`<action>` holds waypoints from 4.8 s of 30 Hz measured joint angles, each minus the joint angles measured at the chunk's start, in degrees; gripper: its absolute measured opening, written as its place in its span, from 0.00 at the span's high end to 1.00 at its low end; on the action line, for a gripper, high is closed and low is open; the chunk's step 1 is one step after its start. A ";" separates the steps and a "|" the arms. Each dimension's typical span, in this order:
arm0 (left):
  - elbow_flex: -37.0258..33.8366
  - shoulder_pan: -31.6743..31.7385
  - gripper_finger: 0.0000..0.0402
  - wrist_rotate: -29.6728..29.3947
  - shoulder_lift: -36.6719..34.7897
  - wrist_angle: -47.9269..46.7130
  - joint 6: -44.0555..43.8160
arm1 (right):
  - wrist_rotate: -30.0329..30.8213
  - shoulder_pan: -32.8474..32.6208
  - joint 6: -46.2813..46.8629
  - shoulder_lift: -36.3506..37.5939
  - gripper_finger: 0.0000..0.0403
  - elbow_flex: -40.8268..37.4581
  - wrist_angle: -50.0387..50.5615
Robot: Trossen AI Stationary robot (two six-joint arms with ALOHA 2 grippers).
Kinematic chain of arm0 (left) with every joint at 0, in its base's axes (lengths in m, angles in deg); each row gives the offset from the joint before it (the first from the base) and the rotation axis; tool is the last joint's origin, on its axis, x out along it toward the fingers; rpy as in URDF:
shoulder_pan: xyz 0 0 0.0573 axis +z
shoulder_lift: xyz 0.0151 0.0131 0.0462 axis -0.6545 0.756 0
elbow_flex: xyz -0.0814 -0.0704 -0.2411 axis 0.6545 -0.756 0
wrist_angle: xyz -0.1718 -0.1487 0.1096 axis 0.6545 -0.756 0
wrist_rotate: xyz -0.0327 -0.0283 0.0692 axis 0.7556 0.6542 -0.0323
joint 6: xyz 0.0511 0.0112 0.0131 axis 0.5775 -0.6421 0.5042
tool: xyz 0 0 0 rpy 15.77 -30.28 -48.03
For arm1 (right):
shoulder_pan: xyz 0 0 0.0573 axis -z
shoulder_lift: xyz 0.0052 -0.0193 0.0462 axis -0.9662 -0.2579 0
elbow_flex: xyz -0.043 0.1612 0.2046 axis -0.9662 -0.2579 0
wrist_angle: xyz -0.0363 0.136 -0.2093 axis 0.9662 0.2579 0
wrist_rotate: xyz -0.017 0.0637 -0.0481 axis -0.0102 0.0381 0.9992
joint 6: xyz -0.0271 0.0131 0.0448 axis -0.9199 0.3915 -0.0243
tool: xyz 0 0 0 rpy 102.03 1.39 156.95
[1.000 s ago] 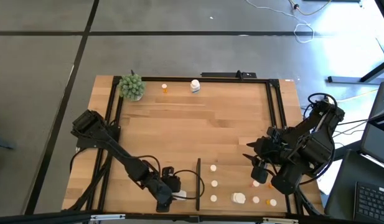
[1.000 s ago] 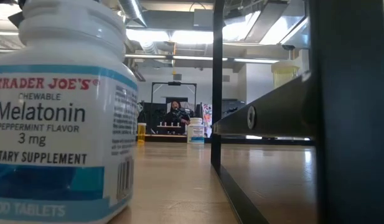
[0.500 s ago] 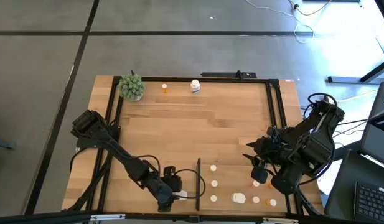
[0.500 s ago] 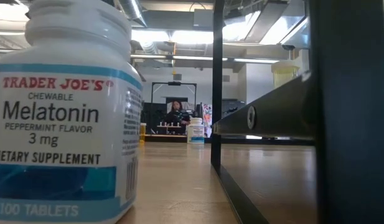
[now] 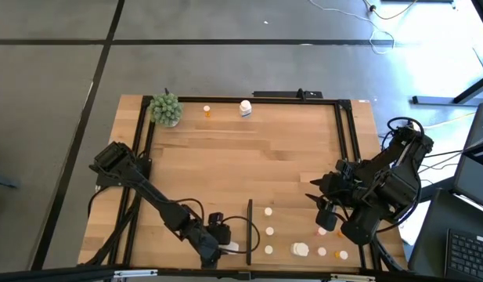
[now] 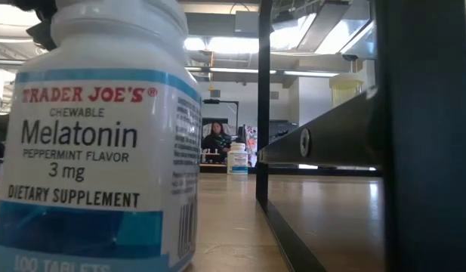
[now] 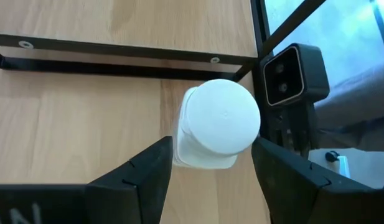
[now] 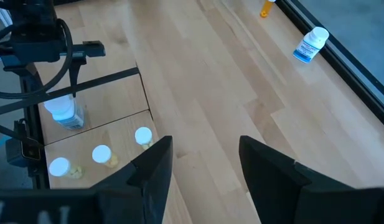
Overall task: Pick and place medicine bottles onto shelf by color
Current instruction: Put the bottom supplement bottle on the shelf aligned with the other supplement bottle
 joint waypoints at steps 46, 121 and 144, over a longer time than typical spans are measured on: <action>-0.02 -0.02 0.47 -1.31 2.29 5.96 -3.50 | 1.07 0.00 0.14 0.00 0.53 0.00 0.06; 20.46 0.61 0.70 8.22 -6.05 -38.07 -47.66 | -4.63 0.00 -7.06 0.00 0.53 0.02 -5.22; 20.38 0.09 0.70 6.83 -3.79 -39.14 -50.99 | -7.65 0.02 -7.08 0.00 0.53 0.02 -6.26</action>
